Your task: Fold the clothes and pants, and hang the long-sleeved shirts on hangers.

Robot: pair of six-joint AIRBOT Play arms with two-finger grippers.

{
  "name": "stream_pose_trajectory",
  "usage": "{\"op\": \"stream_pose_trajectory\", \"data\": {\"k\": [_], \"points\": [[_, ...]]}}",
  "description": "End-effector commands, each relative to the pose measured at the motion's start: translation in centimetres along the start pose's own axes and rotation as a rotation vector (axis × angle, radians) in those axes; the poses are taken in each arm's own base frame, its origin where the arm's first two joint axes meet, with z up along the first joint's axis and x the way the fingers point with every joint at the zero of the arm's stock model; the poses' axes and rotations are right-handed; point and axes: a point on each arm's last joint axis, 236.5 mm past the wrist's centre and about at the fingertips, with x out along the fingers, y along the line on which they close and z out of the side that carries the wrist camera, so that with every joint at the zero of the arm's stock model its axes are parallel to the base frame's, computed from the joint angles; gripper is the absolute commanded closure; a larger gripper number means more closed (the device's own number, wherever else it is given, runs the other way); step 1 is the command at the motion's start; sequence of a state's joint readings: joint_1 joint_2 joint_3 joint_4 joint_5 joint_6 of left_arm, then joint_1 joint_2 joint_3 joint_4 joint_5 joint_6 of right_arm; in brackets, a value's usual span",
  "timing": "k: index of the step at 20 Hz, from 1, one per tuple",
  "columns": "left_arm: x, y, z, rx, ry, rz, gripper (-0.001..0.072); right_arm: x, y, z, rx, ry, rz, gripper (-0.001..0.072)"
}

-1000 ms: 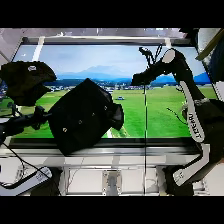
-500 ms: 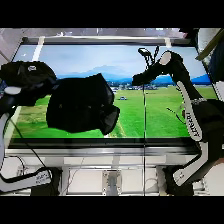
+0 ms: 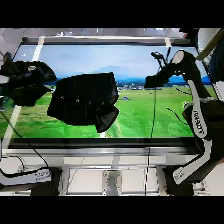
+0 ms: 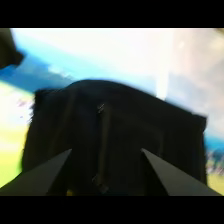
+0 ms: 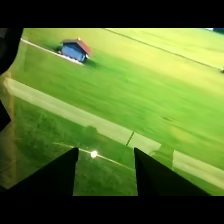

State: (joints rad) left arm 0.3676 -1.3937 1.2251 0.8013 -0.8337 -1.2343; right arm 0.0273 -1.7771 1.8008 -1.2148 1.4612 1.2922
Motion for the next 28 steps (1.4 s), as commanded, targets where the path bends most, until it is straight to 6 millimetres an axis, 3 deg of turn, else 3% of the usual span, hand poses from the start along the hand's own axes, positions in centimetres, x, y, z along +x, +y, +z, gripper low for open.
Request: {"op": "stream_pose_trajectory", "data": {"k": [1,3,6,9,13,14,15,16,17,20,24,28], "points": [[-7.2,9.3,-8.8,-0.010,0.391,0.250,0.0324,-1.1,1.8,-1.7,0.033,0.043,0.126,0.0307],[-10.4,13.5,-13.8,-0.086,0.490,0.362,0.0366,-0.8,5.7,-1.8,-0.015,0.030,0.245,0.0307],[-11.3,15.2,-19.3,-0.229,0.408,0.378,0.0366,1.7,10.8,-5.0,-0.064,0.072,0.327,0.0308],[-9.0,14.0,-18.6,-0.337,0.176,0.312,0.0365,5.4,16.7,-8.6,-0.057,0.021,0.395,0.0305],[-6.1,12.1,-19.3,-0.341,0.195,0.234,0.0339,9.5,24.3,-12.5,-0.176,0.017,0.431,0.0283],[-5.2,11.5,-20.0,-0.313,0.228,0.218,0.0333,10.6,25.9,-13.2,-0.219,0.024,0.423,0.0147],[-4.6,11.3,-20.4,-0.276,0.249,0.212,0.0257,11.5,27.6,-13.8,-0.257,0.018,0.418,0.0079],[-3.9,11.2,-20.5,-0.262,0.250,0.212,0.0056,12.3,28.9,-14.1,-0.285,0.003,0.412,0.0080],[-3.2,10.7,-20.2,-0.274,0.236,0.199,0.0000,13.0,30.1,-14.4,-0.310,-0.013,0.407,0.0084],[-1.6,9.8,-19.1,-0.288,0.180,0.181,0.0002,14.3,31.6,-14.1,-0.319,-0.062,0.388,0.0087],[-0.4,8.7,-19.0,-0.231,0.167,0.182,0.0002,15.7,30.9,-12.7,-0.243,-0.100,0.360,0.0095],[0.7,9.1,-19.4,-0.251,0.171,0.191,0.0012,17.1,31.1,-13.4,-0.190,-0.064,0.378,0.0127]]}}
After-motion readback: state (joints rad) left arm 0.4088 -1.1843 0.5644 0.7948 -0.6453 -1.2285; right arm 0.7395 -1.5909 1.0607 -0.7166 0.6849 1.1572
